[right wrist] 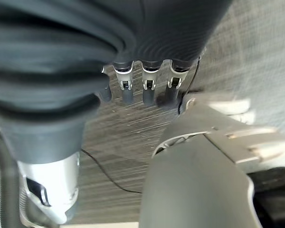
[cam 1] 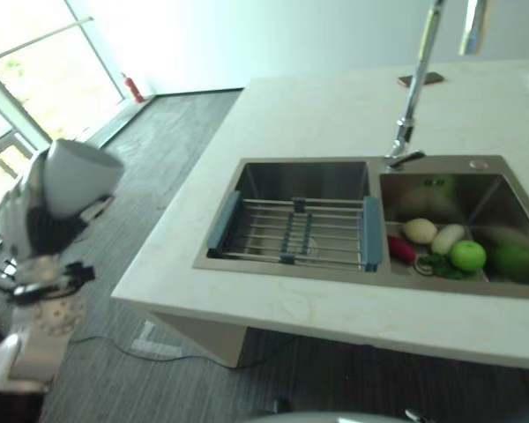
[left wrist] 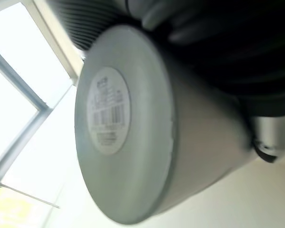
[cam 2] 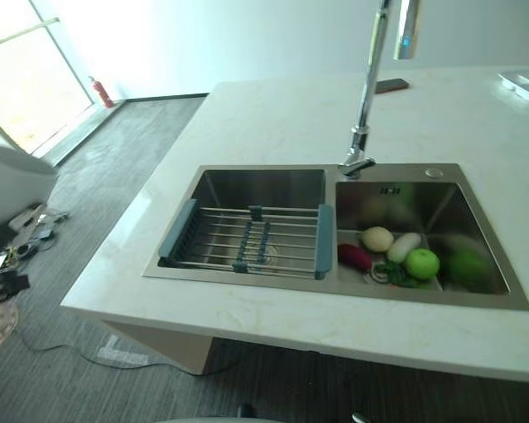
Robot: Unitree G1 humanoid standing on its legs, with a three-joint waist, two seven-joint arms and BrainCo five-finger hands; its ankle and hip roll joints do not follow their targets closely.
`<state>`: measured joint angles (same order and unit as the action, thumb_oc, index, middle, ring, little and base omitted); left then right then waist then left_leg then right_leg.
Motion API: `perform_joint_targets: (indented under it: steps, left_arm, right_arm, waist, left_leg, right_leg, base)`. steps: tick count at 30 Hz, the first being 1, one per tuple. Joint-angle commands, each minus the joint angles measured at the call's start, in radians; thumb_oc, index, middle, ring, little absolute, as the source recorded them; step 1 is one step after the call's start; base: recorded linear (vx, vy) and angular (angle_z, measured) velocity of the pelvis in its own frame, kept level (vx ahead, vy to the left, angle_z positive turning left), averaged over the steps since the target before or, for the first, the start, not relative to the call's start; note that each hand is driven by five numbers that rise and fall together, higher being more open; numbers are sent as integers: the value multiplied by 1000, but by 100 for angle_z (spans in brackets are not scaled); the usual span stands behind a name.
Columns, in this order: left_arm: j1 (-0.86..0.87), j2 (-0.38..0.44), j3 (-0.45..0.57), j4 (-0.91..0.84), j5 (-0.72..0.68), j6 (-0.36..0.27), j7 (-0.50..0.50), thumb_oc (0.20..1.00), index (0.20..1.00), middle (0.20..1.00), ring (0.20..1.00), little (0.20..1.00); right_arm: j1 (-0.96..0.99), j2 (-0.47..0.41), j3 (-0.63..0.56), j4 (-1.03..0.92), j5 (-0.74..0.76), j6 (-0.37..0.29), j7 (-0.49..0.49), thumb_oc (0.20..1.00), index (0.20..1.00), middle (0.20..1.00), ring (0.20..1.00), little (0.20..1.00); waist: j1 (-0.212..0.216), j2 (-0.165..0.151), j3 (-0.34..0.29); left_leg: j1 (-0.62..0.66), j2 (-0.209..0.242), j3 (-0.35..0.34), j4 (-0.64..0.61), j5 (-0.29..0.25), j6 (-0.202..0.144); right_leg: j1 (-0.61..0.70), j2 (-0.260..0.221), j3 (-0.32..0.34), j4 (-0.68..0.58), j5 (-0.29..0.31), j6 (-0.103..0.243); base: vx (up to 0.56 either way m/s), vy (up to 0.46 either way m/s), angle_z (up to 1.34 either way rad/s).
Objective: Place the dishes in the dishwasher.
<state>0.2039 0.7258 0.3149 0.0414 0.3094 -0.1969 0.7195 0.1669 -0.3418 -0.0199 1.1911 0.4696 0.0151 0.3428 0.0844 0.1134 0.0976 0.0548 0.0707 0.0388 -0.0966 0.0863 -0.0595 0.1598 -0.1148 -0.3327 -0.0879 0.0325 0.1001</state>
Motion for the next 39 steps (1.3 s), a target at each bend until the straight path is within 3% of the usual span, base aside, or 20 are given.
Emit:
perform_joint_targets:
  steps: [1, 3, 5, 8, 10, 14, 16, 19, 21, 23, 25, 26, 29, 30, 31, 32, 36, 39]
  left_arm:
    - [-133, 45, 40, -4, -6, -158, 39, 200, 200, 200, 200, 200]
    - [-154, 16, 29, 14, 20, -203, 32, 200, 200, 200, 200, 200]
    - [-175, -7, -1, 19, 36, -245, 19, 200, 200, 200, 200, 200]
    - [-203, -18, -43, -12, 65, -250, 7, 200, 200, 200, 200, 200]
    - [-221, -23, -60, -42, 62, -241, -22, 200, 200, 200, 200, 200]
    - [-253, -16, -101, -76, 33, -260, -101, 200, 200, 200, 200, 200]
    - [-258, -10, -125, -88, 28, -254, -122, 200, 200, 200, 200, 200]
    - [-267, -13, -151, -103, 25, -252, -155, 200, 200, 200, 200, 200]
    - [-280, -21, -175, -127, 55, -237, -189, 200, 200, 200, 200, 200]
    - [-303, -16, -210, -118, 88, -233, -227, 200, 200, 200, 200, 200]
    - [-349, -9, -266, -95, 90, -254, -233, 200, 200, 200, 200, 200]
    - [-409, -6, -324, -89, 93, -271, -230, 200, 200, 200, 200, 200]
    - [-455, -6, -368, -89, 92, -258, -240, 200, 200, 200, 200, 200]
    - [-472, 0, -383, -90, 78, -258, -261, 200, 200, 200, 200, 200]
    - [-473, -1, -385, -96, 85, -250, -272, 200, 200, 200, 200, 200]
    - [-461, -4, -374, -123, 86, -221, -300, 200, 200, 200, 200, 200]
    - [-448, 6, -352, -200, 50, -134, -363, 200, 200, 200, 200, 200]
    - [-426, 28, -325, -219, 9, -119, -386, 200, 200, 200, 200, 200]
  right_arm:
    - [-47, 28, -7, -3, -48, 62, 140, 1000, 1000, 1000, 1000, 1000]
    - [-46, 29, 4, 9, -43, 92, 124, 1000, 1000, 1000, 1000, 1000]
    - [-57, 16, -6, 35, 50, 129, 122, 1000, 1000, 1000, 1000, 1000]
    - [-67, -3, -44, 54, 69, 145, 167, 1000, 1000, 1000, 1000, 1000]
    - [-65, -9, -53, 60, 31, 119, 185, 1000, 1000, 1000, 1000, 1000]
    - [-62, -9, -67, 74, 51, 89, 194, 1000, 1000, 1000, 1000, 1000]
    - [-71, 4, -74, 67, 33, 74, 190, 1000, 1000, 1000, 1000, 1000]
    - [-77, 35, -68, 55, 30, 68, 183, 1000, 1000, 1000, 1000, 1000]
    - [-71, 55, -55, 16, 41, 74, 160, 1000, 1000, 1000, 1000, 1000]
    - [-66, 63, -44, -13, 15, 83, 161, 1000, 1000, 1000, 1000, 1000]
    - [-68, 66, -27, -25, 13, 83, 156, 1000, 1000, 1000, 1000, 1000]
    - [-75, 58, 1, -12, 4, 67, 159, 1000, 1000, 1000, 1000, 1000]
    - [-82, 45, 14, 19, -10, 53, 166, 1000, 1000, 1000, 1000, 1000]
    - [-82, 34, 13, 31, -27, 59, 180, 1000, 1000, 1000, 1000, 1000]
    - [-82, 27, 16, 42, -42, 51, 192, 1000, 1000, 1000, 1000, 1000]
    - [-90, 17, 31, 57, -64, 29, 207, 1000, 1000, 1000, 1000, 1000]
    - [-116, 7, 61, 41, -38, 30, 209, 1000, 1000, 1000, 1000, 1000]
    - [-133, 5, 81, 15, -28, 40, 201, 1000, 1000, 1000, 1000, 1000]
  waist:
    - [-8, -11, 85]
    - [-11, -22, 91]
    - [-16, -35, 90]
    - [-20, -61, 88]
    - [-16, -69, 78]
    - [-28, -61, 52]
    - [-21, -56, 52]
    - [-7, -50, 54]
    - [-3, -44, 64]
    - [-19, -46, 73]
    - [-44, -55, 80]
    - [-74, -60, 81]
    - [-96, -71, 77]
    - [-102, -78, 70]
    - [-94, -82, 65]
    - [-71, -85, 52]
    - [-32, -83, 39]
    - [-15, -80, 39]
  left_leg:
    - [-38, 145, 204, 9, 5, -106]
    - [-39, 163, 266, 20, 7, -123]
    - [-14, 156, 322, 55, -9, -105]
    - [-9, 133, 316, 162, -97, -66]
    - [7, 98, 306, 200, -160, -38]
    - [59, 63, 343, 135, -177, -18]
    - [78, 22, 299, 100, -190, -4]
    - [94, -4, 277, 74, -198, 20]
    - [92, -23, 266, 79, -210, 53]
    - [93, -43, 240, 88, -227, 82]
    - [86, -64, 190, 102, -245, 104]
    - [63, -67, 130, 110, -230, 112]
    - [60, -83, 50, 114, -238, 106]
    - [53, -90, 8, 104, -231, 105]
    - [53, -87, 0, 93, -220, 95]
    - [54, -72, 19, 69, -199, 74]
    - [34, -47, 13, 53, -170, 37]
    - [17, -40, 0, 65, -162, 23]
  right_leg:
    - [14, -19, -100, 56, -154, 13]
    - [26, -32, -150, 68, -170, 15]
    - [8, -47, -192, 99, -160, 9]
    - [-16, -69, -202, 125, -147, -1]
    - [-28, -79, -212, 138, -144, -8]
    - [-39, -90, -259, 140, -122, 7]
    - [-51, -107, -247, 152, -104, 31]
    - [-59, -149, -247, 212, -102, 56]
    - [-73, -193, -234, 325, -105, 55]
    - [-120, -220, -166, 444, -78, 67]
    - [-175, -178, -47, 495, -94, 73]
    - [-187, -89, 44, 409, -147, 47]
    - [-157, -36, 125, 283, -168, 38]
    - [-152, -17, 180, 267, -163, 41]
    - [-133, -10, 174, 246, -168, 37]
    - [-95, -10, 125, 201, -166, 35]
    - [-49, 6, 79, 120, -158, 22]
    - [-35, 16, 60, 100, -159, 12]
  base:
    - [-270, -79, 132]
    - [-215, -22, 246]
    - [-305, 88, 122]
    - [-268, 158, 108]
    - [-231, 219, 66]
    - [-167, 298, 94]
    - [-72, 350, 78]
    - [-67, 343, 23]
    - [-40, 364, 29]
    - [8, 241, 47]
    - [1, 65, 93]
    - [7, -95, 191]
    - [77, -105, 200]
    - [135, -157, 146]
    - [163, -244, 135]
    - [109, -256, 116]
    - [65, -181, 94]
    - [53, -126, 17]
